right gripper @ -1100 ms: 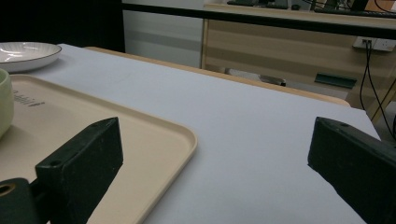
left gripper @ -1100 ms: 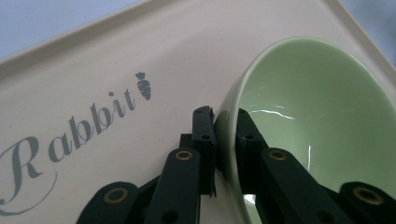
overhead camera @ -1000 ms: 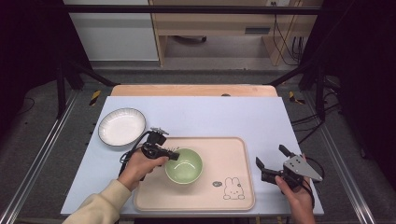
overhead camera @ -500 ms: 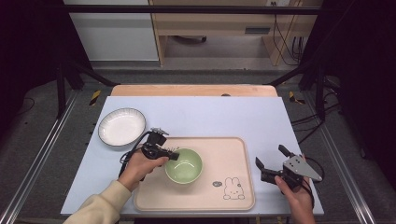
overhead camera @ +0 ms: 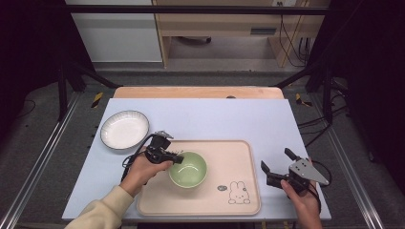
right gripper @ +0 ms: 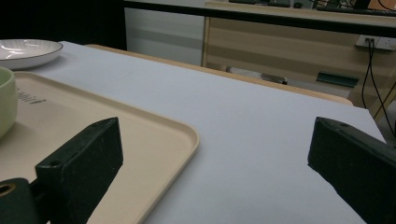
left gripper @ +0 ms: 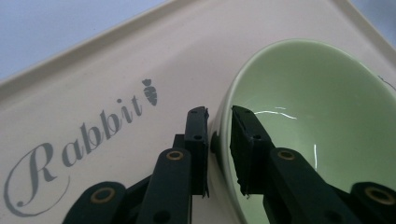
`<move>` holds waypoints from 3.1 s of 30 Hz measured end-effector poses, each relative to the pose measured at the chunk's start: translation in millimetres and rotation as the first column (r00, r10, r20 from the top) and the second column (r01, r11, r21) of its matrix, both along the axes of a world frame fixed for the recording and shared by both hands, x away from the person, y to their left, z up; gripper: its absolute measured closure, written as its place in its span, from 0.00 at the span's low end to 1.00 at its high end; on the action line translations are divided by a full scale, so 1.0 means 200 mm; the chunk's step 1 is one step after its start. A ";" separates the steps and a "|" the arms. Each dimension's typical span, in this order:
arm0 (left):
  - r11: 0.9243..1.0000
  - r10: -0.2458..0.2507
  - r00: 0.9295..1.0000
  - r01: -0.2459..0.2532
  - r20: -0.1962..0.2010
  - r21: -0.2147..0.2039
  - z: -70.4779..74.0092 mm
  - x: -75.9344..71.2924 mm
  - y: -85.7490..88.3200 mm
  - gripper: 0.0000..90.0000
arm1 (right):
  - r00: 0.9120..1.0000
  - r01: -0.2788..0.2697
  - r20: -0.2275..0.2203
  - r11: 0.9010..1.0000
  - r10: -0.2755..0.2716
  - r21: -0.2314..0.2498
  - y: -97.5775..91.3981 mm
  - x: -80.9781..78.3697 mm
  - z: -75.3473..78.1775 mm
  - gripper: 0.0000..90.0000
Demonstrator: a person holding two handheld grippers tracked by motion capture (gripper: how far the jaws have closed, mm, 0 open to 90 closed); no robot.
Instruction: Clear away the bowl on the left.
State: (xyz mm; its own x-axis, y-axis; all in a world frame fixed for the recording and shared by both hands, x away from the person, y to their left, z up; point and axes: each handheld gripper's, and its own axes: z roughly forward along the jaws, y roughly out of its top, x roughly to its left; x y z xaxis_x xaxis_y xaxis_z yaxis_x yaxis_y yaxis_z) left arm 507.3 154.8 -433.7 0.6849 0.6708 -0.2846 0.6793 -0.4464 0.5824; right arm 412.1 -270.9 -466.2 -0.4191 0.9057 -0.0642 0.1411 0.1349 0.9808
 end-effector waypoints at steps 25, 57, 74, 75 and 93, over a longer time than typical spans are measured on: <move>0.999 0.023 0.987 -0.027 0.158 0.022 0.00 -0.03 0.03 0.40 | 1.000 -0.003 -0.001 1.000 0.003 -0.002 0.00 0.00 0.00 0.04; 0.992 0.006 0.911 0.048 0.413 -0.121 0.08 -0.15 0.08 0.10 | 1.000 -0.001 -0.001 1.000 0.001 0.000 0.00 0.00 0.00 0.04; 0.980 0.068 0.852 0.041 0.519 -0.196 0.08 -0.25 0.23 0.10 | 1.000 -0.002 0.000 1.000 0.002 -0.002 0.01 0.00 0.00 0.04; 0.979 0.075 0.848 0.038 0.524 -0.201 0.08 -0.25 0.25 0.10 | 1.000 -0.003 0.000 1.000 0.003 -0.003 0.01 0.00 0.00 0.04; 0.950 0.223 0.774 -0.036 0.593 -0.310 0.03 -0.28 0.52 0.09 | 1.000 -0.004 0.002 1.000 0.004 -0.001 0.01 0.00 0.00 0.04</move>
